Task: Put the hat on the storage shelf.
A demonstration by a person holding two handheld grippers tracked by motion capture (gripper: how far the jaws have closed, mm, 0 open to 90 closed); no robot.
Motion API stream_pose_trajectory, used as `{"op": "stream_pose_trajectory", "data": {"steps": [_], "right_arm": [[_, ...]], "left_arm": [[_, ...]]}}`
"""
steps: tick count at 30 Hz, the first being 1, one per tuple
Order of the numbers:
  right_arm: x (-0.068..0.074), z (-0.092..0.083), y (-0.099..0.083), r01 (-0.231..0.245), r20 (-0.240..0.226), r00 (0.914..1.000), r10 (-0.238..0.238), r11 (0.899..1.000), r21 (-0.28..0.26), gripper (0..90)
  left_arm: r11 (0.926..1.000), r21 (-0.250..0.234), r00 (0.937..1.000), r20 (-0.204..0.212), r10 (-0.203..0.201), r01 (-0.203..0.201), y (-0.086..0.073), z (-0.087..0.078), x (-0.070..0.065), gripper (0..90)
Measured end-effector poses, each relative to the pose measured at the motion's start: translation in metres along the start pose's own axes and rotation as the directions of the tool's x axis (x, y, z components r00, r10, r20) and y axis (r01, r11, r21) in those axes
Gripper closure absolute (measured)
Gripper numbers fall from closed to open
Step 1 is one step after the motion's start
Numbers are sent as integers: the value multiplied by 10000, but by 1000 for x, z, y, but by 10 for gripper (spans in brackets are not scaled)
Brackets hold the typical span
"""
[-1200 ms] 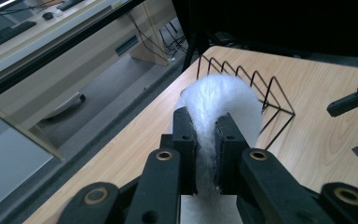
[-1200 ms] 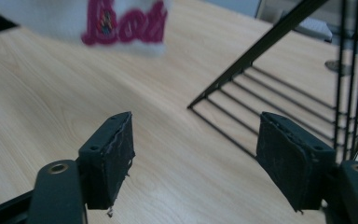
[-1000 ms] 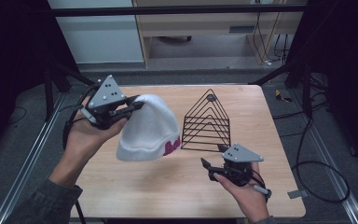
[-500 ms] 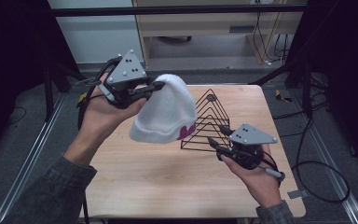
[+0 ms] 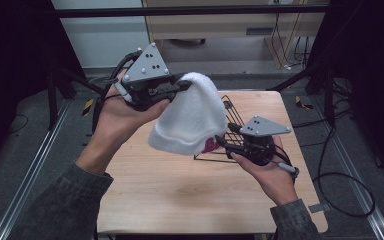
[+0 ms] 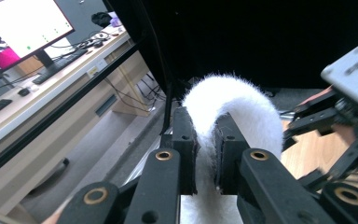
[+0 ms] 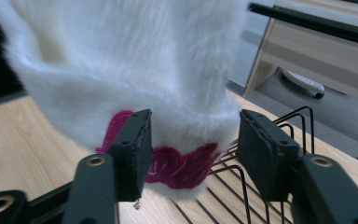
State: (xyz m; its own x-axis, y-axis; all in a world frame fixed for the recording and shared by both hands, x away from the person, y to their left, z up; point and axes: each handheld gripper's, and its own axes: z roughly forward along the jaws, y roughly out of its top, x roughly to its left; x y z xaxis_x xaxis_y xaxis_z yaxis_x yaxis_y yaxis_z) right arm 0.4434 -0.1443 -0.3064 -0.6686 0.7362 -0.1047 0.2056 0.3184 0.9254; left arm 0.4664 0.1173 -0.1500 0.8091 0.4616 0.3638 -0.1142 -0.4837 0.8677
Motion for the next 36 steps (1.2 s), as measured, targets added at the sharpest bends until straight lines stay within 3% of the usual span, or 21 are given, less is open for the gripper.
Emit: {"op": "stream_pose_trajectory", "data": {"steps": [1, 4, 7, 8, 9, 13, 16, 18, 22, 24, 28, 29, 36], "right_arm": [[0, 3, 0, 126, 151, 9998, -128, 9998, 157, 442], [-3, 7, -2, 83, -168, 9998, -80, 9998, 201, 414], [-1, 10, 2, 105, -492, 9987, -100, 9999, 109, 442], [3, 14, 6, 350, -701, 9970, -336, 9992, 178, 534], [3, 14, 6, 350, -701, 9970, -336, 9992, 178, 534], [12, 24, 11, 625, -990, 9933, -599, 9978, 237, 736], [16, 27, 13, 682, -1096, 9918, -655, 9974, 215, 839], [17, 27, 14, 699, -1060, 9921, -673, 9973, 210, 845], [15, 25, 13, 691, -1063, 9921, -662, 9973, 235, 804], [13, 23, 12, 559, -901, 9945, -540, 9983, 191, 694], [9, 19, 10, 351, -842, 9958, -350, 9994, -3, 607], [5, 17, 11, 141, -728, 9972, -156, 9997, -210, 536], [-7, 10, 17, -146, -415, 9991, 119, 9977, -658, 485]], "left_arm": [[10000, 14, 9999, 112, -22, 22, 0, 0, 0, 814], [10000, -4, 9999, 124, 47, -47, 1, 0, -3, 815], [10000, -60, 9999, 129, -18, 19, 1, 2, -2, 815], [10000, 37, 9999, 119, -15, 14, 1, 3, -1, 815], [9999, -34, 9998, 140, -117, 118, 0, 4, 0, 815], [9996, 0, 9996, 126, -266, 266, -4, 8, 2, 815], [9992, -46, 9992, 60, -404, 405, -8, 5, 6, 815], [9991, -61, 9991, 31, -428, 428, -8, 4, 7, 815], [9988, -63, 9988, -49, -490, 490, -10, 0, 8, 815], [9990, -87, 9990, -3, -438, 438, -9, -1, 9, 815], [9992, -105, 9993, 26, -380, 380, -8, 0, 9, 815], [9992, -138, 9993, 69, -368, 369, -7, 2, 9, 817], [9994, -234, 9992, 339, -233, 241, 1, 13, 8, 822]]}}
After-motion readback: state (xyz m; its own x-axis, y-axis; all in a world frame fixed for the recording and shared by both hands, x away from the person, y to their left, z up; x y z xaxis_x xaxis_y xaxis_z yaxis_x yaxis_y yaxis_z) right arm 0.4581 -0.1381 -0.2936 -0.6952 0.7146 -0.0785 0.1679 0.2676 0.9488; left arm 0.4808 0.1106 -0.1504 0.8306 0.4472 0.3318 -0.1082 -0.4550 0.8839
